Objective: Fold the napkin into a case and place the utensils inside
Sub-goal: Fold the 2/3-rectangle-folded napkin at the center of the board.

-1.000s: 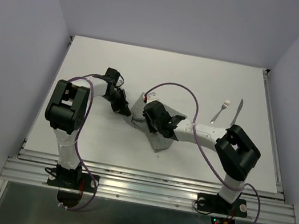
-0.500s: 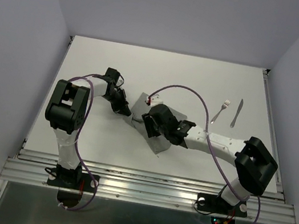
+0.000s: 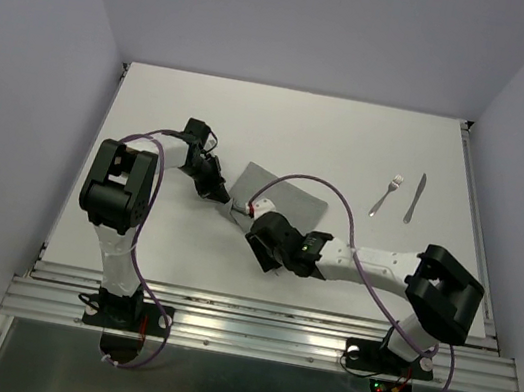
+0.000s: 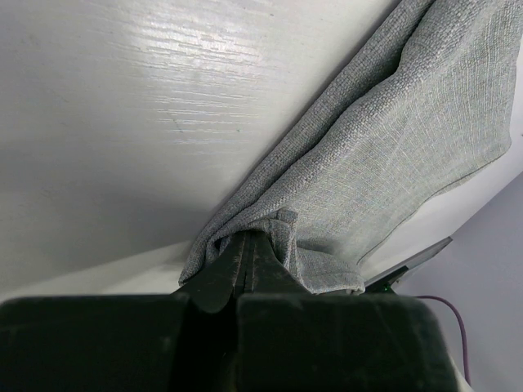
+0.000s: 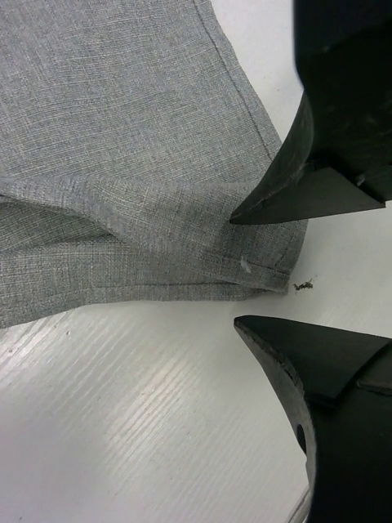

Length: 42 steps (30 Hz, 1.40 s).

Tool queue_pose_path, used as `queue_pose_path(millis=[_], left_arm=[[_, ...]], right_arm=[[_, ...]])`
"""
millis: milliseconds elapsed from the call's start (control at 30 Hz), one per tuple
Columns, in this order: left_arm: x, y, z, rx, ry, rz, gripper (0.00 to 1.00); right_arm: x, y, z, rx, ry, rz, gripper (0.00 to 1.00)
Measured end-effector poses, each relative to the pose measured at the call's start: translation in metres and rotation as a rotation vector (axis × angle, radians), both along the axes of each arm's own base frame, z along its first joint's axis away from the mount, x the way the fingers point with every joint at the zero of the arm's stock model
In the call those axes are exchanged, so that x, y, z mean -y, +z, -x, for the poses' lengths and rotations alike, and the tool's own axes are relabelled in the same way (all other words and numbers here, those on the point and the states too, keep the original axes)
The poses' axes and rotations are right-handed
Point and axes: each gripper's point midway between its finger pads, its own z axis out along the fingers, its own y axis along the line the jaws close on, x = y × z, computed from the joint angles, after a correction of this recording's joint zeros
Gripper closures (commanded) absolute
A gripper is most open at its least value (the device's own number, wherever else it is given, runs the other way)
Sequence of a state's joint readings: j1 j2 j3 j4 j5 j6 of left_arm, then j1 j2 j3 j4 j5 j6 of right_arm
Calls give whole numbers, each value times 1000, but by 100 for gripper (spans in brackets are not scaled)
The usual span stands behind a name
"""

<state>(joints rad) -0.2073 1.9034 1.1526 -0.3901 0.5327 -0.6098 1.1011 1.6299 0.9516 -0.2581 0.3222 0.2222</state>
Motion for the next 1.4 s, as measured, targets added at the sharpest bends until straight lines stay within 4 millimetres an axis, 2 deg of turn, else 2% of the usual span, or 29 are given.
queue_pose_path(millis=[133,267,500,633,700,733,833,867,900,1100,1400], left_arm=[[0,0,0,-2,0,0,100],[0,0,0,-7,-1,1,100],[0,0,0,-8,-1,1,100],[0,0,0,-8,-1,1,100],[0,0,0,-8,-1,1,100],[0,0,0,-8,-1,2,100],[0,0,0,-8,-1,2,100],[1,0,0,-8,-2,2,100],[1,0,0,-7,-2,2,100],[1,0,0,-7,-3,3,100],[1,0,0,-7,-5,3,100]], right_arm=[[2,-4,2,-1,-2,16,50],[0,-7,7,0,5,26,58],[-3,-9,14,-2,12,30,55],[-1,-24,18,-18,9,62,55],[-4,-26,16,-9,-1,49,57],[-5,-26,15,-7,-4,46,59],[-7,-27,14,-3,-17,34,83],[-8,-27,14,-1,-19,31,95],[-8,-27,14,4,-20,30,99],[-7,-25,11,23,-33,31,99],[8,-21,5,48,-70,42,99]])
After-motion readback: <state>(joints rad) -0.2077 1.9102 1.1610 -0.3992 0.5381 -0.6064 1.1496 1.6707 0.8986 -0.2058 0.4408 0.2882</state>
